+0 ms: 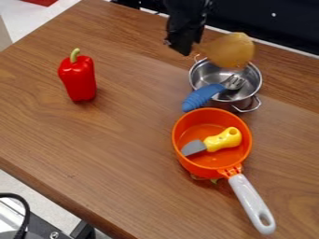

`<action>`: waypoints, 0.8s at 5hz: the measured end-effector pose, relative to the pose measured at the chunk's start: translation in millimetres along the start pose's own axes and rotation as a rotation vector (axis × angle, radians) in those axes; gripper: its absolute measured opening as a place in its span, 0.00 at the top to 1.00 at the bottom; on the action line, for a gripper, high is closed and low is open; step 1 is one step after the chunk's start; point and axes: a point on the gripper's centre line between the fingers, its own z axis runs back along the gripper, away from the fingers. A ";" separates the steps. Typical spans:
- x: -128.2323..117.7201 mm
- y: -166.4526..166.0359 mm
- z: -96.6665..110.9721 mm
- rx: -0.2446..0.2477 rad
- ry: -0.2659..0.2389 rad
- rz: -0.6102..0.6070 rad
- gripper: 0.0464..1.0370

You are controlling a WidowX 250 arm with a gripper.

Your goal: Put the fried chicken in to the silver

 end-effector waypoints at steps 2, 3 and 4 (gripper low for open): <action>-10.5 -7.2 -12.7 -0.018 -0.044 -0.022 0.85; -14.8 -7.4 -16.1 -0.031 -0.022 -0.031 0.80; -14.4 -5.7 -16.9 -0.020 0.005 -0.046 0.56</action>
